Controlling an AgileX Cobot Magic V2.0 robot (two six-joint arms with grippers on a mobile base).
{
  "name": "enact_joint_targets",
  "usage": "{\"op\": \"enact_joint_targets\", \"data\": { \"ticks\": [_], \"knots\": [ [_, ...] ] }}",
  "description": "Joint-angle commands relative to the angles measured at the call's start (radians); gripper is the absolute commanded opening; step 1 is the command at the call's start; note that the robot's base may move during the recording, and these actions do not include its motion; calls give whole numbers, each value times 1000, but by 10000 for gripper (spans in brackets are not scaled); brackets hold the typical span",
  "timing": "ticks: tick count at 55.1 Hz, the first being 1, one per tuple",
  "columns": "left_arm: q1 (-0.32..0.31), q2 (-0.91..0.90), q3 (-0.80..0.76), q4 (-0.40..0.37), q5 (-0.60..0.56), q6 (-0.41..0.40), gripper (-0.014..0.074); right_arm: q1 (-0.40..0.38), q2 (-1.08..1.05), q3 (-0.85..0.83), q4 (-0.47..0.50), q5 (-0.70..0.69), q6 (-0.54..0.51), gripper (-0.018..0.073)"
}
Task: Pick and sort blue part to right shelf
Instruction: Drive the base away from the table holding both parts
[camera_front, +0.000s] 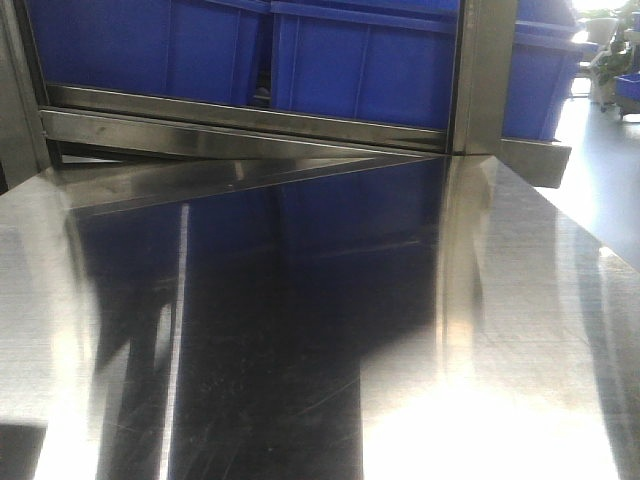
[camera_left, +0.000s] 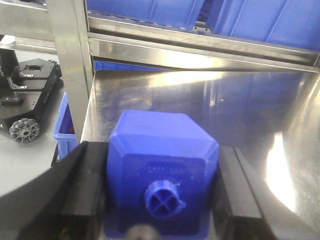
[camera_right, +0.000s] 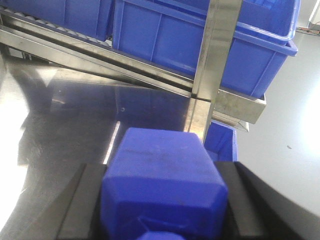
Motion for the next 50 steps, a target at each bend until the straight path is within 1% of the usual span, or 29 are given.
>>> {"op": "enact_joint_targets", "data": {
  "ticks": [1, 50],
  "knots": [
    [-7, -2, -31, -5, -92, 2, 333, -2, 3, -29, -27, -102, -9, 123],
    [-7, -14, -31, -5, -87, 2, 333, -2, 3, -29, -27, -98, -9, 123]
  ]
}}
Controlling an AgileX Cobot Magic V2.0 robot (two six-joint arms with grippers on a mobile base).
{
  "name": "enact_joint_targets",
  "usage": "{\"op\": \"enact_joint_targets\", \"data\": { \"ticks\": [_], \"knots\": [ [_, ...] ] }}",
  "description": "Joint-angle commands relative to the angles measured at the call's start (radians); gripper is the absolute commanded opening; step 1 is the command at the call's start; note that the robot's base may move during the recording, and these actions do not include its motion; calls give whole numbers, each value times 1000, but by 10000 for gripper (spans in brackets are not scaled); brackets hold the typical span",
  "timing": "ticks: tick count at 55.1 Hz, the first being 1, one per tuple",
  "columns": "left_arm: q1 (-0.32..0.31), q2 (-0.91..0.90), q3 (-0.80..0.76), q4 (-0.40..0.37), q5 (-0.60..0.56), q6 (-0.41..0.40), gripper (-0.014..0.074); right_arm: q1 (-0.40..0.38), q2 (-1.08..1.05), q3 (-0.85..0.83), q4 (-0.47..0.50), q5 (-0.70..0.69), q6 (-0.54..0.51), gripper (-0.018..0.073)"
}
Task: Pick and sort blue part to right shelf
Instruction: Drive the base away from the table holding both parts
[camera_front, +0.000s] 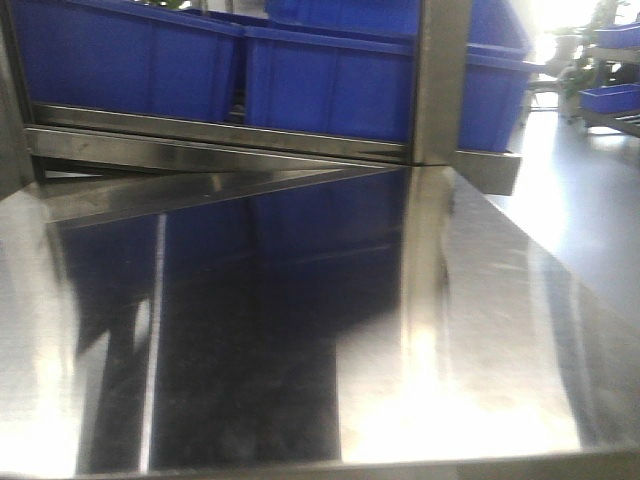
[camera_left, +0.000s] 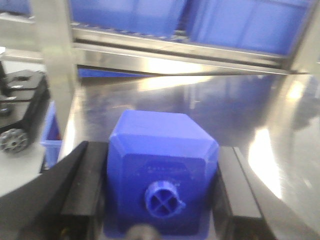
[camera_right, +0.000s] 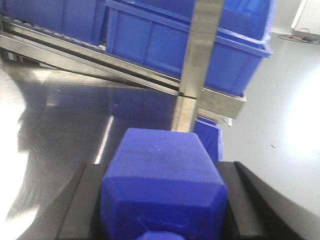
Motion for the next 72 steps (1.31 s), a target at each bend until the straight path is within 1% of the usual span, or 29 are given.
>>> {"op": "enact_joint_targets", "data": {
  "ticks": [1, 72],
  "knots": [
    [-7, -9, -31, -5, -85, 2, 333, -2, 3, -32, -24, -90, -9, 123],
    [-7, 6, -31, -5, -88, 2, 333, -2, 4, -32, -24, -90, -9, 123]
  ]
}}
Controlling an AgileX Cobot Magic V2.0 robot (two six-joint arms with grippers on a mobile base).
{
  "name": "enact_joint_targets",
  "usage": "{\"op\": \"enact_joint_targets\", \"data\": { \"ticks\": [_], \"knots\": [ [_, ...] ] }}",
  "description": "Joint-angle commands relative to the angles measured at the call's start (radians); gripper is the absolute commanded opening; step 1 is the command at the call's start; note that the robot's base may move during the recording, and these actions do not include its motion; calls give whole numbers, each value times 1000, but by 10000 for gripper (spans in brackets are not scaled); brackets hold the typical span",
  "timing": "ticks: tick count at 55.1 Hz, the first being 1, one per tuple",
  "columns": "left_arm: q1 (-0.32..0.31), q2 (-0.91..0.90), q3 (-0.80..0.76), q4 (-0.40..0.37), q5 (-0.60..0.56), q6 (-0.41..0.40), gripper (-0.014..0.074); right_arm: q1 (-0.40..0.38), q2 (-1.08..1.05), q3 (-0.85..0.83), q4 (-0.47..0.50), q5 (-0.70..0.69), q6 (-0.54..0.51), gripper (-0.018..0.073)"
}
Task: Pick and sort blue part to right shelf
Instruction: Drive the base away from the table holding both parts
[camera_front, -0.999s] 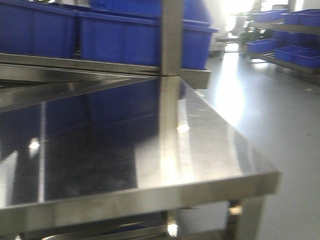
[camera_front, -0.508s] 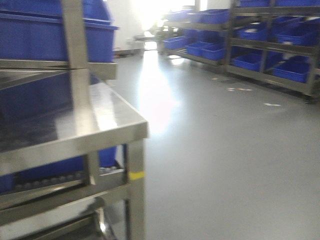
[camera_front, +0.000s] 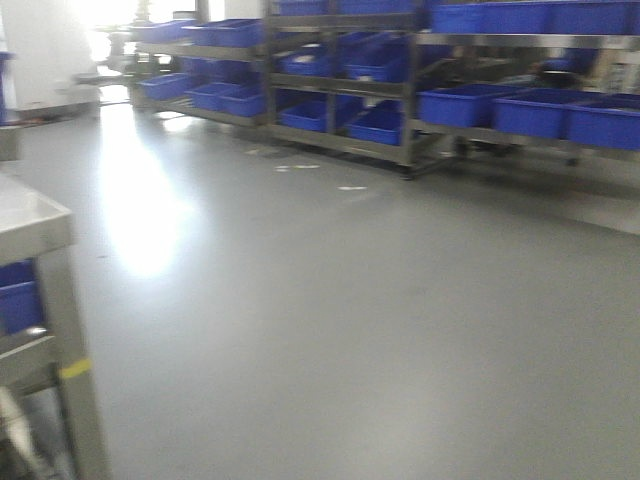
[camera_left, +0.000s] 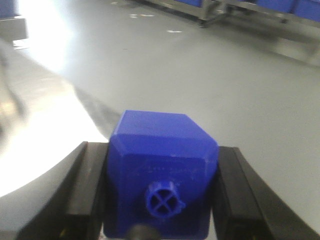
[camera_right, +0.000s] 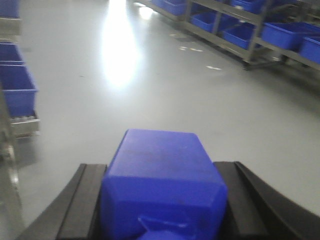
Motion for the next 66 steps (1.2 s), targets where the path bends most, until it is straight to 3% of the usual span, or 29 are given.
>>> {"op": "enact_joint_targets", "data": {
  "ticks": [1, 66],
  "knots": [
    [-7, -2, -31, -5, -90, 2, 333, -2, 4, -32, -23, -91, -9, 123],
    [-7, 0, -31, -5, -91, 2, 333, -2, 4, -32, -23, -91, -9, 123]
  ]
}}
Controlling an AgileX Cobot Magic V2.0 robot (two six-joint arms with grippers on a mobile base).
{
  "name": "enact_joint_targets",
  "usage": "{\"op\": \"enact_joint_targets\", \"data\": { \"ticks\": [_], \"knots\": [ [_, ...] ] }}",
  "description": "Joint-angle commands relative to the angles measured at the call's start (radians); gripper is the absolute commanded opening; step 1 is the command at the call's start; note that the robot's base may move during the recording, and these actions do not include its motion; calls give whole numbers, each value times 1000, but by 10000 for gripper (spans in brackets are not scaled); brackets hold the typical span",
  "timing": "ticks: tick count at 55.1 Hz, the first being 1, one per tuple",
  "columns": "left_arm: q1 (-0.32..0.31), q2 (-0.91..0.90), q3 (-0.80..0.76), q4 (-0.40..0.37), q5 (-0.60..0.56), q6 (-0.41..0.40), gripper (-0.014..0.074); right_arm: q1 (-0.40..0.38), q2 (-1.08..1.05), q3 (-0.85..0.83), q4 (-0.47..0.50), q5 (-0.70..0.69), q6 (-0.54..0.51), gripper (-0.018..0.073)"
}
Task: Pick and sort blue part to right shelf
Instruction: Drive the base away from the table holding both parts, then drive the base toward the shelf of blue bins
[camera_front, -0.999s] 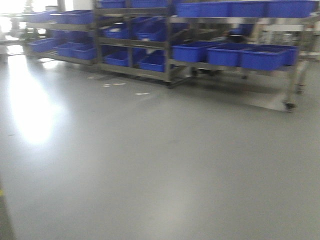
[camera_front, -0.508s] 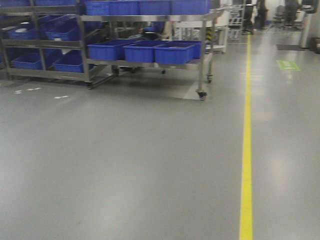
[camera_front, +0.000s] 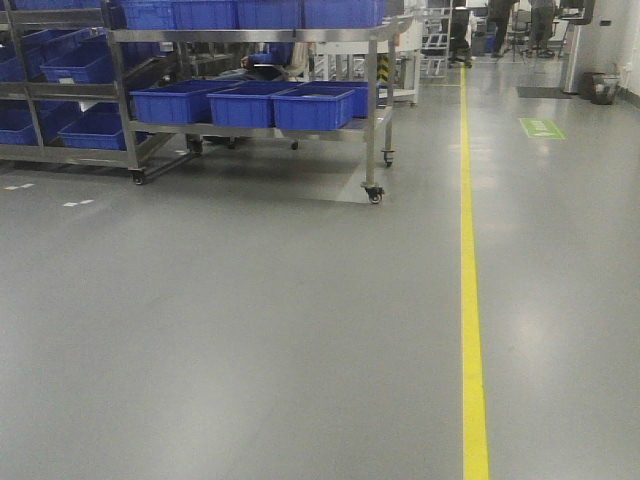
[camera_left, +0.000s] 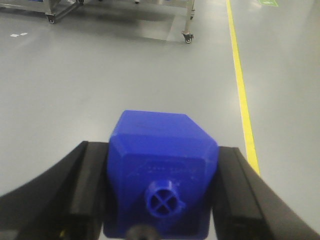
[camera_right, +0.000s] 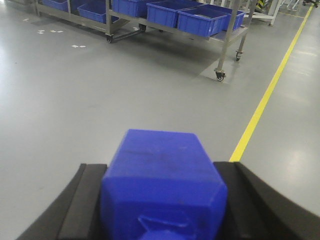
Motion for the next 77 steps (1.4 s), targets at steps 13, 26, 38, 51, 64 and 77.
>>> {"op": "enact_joint_targets", "data": {
  "ticks": [13, 26, 38, 51, 64, 77],
  "knots": [
    [-7, 0, -31, -5, -91, 2, 333, -2, 6, -32, -21, -91, -9, 123],
    [-7, 0, -31, -5, -89, 2, 333, -2, 6, -32, -21, -91, -9, 123],
    [-7, 0, -31, -5, -89, 2, 333, -2, 6, -32, -21, -91, -9, 123],
    [-7, 0, -31, -5, -91, 2, 333, -2, 6, -32, -21, -90, -9, 123],
    [-7, 0, -31, -5, -91, 2, 333, -2, 6, -32, -21, -90, -9, 123],
    [-7, 0, -31, -5, -91, 2, 333, -2, 6, -32, -21, -89, -9, 123]
  ]
}}
